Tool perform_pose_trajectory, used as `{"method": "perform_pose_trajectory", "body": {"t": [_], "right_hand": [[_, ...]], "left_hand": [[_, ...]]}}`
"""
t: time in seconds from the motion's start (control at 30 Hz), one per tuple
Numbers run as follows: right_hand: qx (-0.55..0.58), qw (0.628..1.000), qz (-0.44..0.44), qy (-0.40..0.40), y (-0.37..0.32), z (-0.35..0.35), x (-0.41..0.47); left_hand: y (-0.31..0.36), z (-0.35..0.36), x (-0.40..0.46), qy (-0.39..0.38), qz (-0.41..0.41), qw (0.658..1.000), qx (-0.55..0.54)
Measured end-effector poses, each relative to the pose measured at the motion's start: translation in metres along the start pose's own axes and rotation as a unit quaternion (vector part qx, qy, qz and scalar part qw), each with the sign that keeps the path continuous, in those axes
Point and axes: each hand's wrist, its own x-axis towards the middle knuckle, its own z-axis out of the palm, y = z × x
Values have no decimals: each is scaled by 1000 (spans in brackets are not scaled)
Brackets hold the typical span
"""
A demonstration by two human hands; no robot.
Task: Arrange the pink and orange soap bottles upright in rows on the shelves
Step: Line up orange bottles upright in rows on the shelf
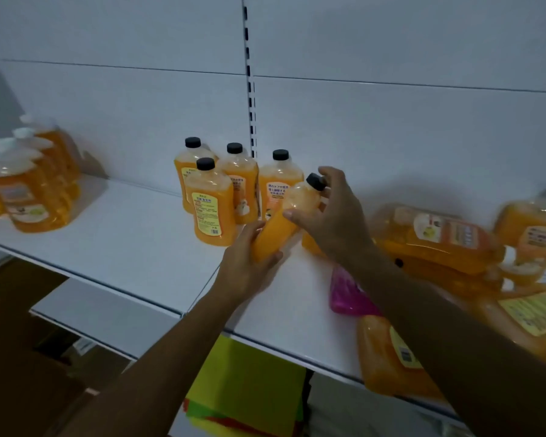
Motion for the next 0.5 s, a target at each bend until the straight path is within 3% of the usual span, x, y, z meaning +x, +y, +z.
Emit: {"method": "perform_pose_trajectory", "body": {"t": [0.33, 0.5], "right_hand": [[-123, 984, -110, -66, -15, 52, 22], [-128, 983, -110, -67, -9, 63, 21]], "left_hand": [[-38, -8, 22, -5, 31, 999, -15], [-42, -9, 22, -2, 17, 1000, 8]]}}
